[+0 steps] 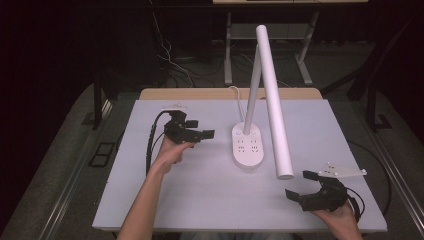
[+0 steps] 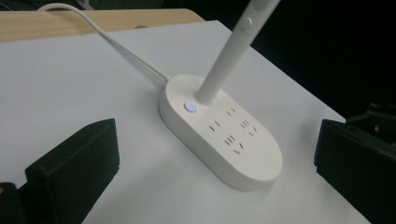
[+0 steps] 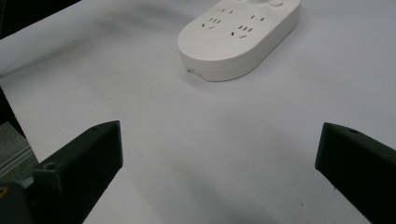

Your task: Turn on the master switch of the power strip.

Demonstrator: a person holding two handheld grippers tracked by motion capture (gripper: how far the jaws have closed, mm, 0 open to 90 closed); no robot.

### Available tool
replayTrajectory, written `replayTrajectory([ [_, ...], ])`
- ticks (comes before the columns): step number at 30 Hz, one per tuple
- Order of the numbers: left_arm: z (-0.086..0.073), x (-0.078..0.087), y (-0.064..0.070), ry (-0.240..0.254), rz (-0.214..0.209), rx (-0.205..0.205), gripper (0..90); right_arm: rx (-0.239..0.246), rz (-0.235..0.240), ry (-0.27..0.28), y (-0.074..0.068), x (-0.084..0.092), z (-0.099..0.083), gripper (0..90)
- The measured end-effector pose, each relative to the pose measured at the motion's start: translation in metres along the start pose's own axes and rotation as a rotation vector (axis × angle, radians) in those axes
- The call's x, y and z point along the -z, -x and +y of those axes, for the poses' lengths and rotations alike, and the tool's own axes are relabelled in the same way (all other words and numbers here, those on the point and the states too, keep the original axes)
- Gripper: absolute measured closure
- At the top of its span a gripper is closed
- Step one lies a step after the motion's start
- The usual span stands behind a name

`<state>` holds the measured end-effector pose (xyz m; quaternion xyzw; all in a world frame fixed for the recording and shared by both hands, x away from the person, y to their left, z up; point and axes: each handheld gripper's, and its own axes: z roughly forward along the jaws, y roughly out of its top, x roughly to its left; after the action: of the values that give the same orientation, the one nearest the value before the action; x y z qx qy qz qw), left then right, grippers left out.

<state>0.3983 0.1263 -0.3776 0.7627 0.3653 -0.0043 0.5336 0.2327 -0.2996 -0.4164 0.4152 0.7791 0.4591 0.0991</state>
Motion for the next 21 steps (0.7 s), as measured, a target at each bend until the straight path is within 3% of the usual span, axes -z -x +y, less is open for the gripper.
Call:
replayTrajectory([
  [7, -0.014, 0.021, 0.017, 0.024, 0.006, -0.025, 0.0, 0.0, -0.002, 0.002, -0.001, 0.001, 0.0, 0.2],
  [12, -0.023, 0.03, 0.025, 0.015, 0.026, -0.069, 0.0, 0.004, -0.001, 0.0, -0.002, 0.0, 0.0, 0.3],
  [21, -0.045, 0.047, 0.032, 0.045, 0.023, -0.049, 0.0, 0.004, -0.003, 0.002, -0.001, -0.001, 0.0, 0.3],
])
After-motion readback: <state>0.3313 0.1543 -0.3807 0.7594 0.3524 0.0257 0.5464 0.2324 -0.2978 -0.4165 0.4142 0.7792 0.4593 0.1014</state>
